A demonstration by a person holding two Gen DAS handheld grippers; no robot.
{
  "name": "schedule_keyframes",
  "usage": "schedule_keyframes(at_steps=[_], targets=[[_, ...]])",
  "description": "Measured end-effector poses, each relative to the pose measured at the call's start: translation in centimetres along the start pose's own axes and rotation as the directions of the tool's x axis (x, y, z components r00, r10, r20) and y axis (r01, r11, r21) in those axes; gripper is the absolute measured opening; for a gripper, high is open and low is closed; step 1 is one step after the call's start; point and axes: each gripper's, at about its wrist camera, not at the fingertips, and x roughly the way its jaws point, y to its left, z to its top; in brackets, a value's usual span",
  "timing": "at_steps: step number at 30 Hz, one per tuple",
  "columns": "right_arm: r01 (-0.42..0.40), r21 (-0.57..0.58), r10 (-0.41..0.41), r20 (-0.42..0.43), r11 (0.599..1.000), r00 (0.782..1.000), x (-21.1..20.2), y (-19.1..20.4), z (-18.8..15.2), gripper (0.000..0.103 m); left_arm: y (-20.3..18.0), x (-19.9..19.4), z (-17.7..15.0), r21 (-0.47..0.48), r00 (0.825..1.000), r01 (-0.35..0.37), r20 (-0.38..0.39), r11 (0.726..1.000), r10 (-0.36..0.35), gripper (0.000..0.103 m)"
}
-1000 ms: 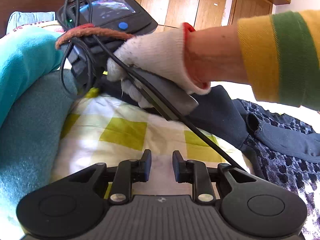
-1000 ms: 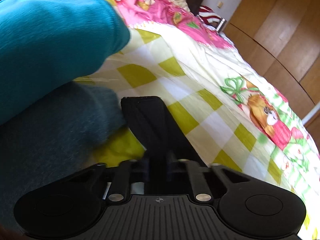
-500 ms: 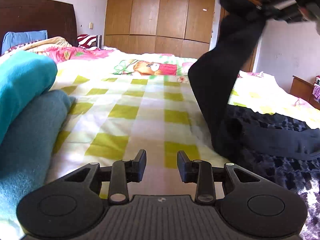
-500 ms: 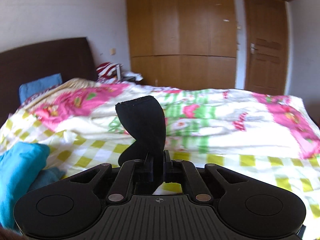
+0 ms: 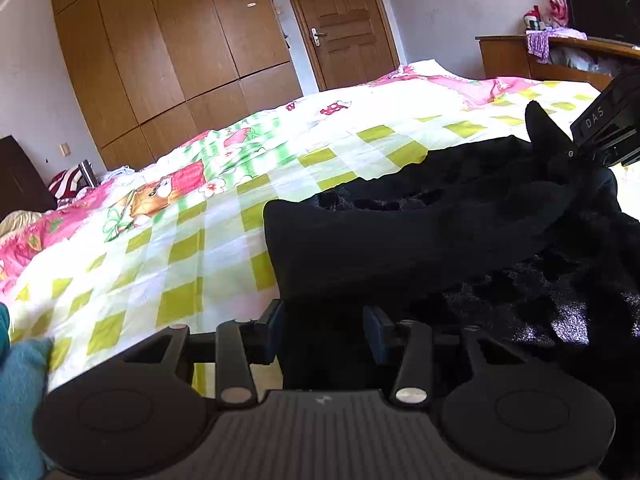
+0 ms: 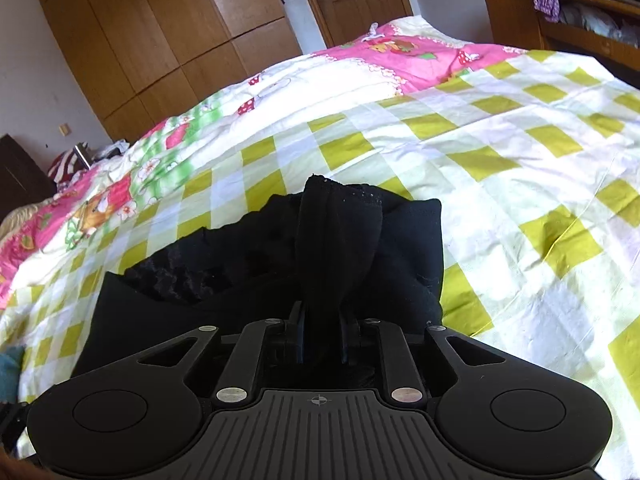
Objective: Fold small clothes
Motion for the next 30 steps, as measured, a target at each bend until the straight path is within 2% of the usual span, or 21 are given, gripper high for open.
schedule_keyframes(at_steps=[2,4,6,7,8,10,11,14,15,17,19,21,23,25,26,27,30], targets=[[0.009,0.016,-0.009,0.028,1.0,1.0,-0.5,-0.7,0.0,0.03,0.0,0.6,0.7,0.006,1.0,-0.007,-0.004,1.0,0.007,0.056],[0.013,0.032,-0.015,0.055,0.999,0.998,-0.6,-1.2,0.4,0.034,-0.1,1.0,1.2,0.013,1.0,-0.012,-0.001,1.0,0.012,0.056],[0.061,0.054,-0.065,0.079,0.997,0.995,-0.4,-1.6,1.0,0.033,-0.3,1.7,1.6,0.032,1.0,-0.02,0.0,0.999,0.02,0.057],[0.081,0.073,-0.086,0.077,0.994,0.993,0.0,-1.9,1.5,0.032,-0.4,2.3,1.8,0.042,1.0,-0.023,-0.008,0.999,0.023,0.057],[0.069,0.095,-0.075,0.053,0.993,0.996,0.5,-2.1,1.9,0.019,-0.5,2.9,2.0,0.048,0.999,-0.024,-0.022,0.999,0.025,0.057],[0.011,0.155,-0.012,0.01,0.988,1.0,1.1,-2.1,2.8,0.009,-0.2,3.5,2.2,0.032,0.999,-0.015,-0.037,0.999,0.016,0.057],[-0.033,0.173,0.033,0.005,0.984,0.999,1.2,-1.7,3.3,0.008,0.2,3.3,2.4,0.015,0.999,-0.008,-0.034,1.0,0.009,0.057],[-0.163,0.172,0.154,0.061,0.971,0.986,0.5,1.1,6.2,0.008,1.3,2.3,3.3,0.004,1.0,-0.027,0.01,1.0,0.027,0.058],[-0.226,0.184,0.209,0.105,0.957,0.972,-0.2,2.0,7.4,0.008,1.8,1.9,3.8,0.012,0.998,-0.056,0.033,0.998,0.056,0.058],[-0.34,0.194,0.297,0.221,0.92,0.929,-2.4,3.2,9.6,0.008,2.6,1.4,4.5,0.003,0.993,-0.094,0.067,0.996,0.094,0.058],[-0.368,0.191,0.309,0.281,0.91,0.909,-3.9,3.1,10.4,0.007,3.4,1.0,4.9,-0.025,0.99,-0.108,0.092,0.994,0.11,0.058],[-0.324,0.195,0.267,0.272,0.926,0.925,-4.0,1.8,9.5,0.007,3.4,0.9,4.4,-0.027,0.989,-0.106,0.099,0.994,0.108,0.058],[-0.182,0.17,0.15,0.19,0.968,0.97,-2.3,0.0,7.3,0.008,2.9,1.3,3.2,-0.012,0.992,-0.098,0.08,0.995,0.098,0.058],[-0.015,0.121,0.005,0.076,0.993,0.997,0.7,-1.6,4.9,0.009,1.9,2.4,1.3,0.022,0.996,-0.083,0.019,0.996,0.083,0.058],[0.08,0.068,-0.082,0.024,0.994,0.996,2.3,-2.3,3.5,0.009,1.5,2.9,0.4,0.04,0.997,-0.078,-0.009,0.996,0.078,0.058],[0.134,0.025,-0.134,0.011,0.991,0.991,2.9,-2.7,2.5,0.009,1.1,3.1,-0.5,0.061,0.996,-0.073,-0.036,0.995,0.075,0.058],[0.115,0.02,-0.116,0.046,0.993,0.992,1.6,-3.3,1.2,0.016,0.9,1.9,-1.6,0.091,0.996,-0.067,-0.054,0.994,0.072,0.058]])
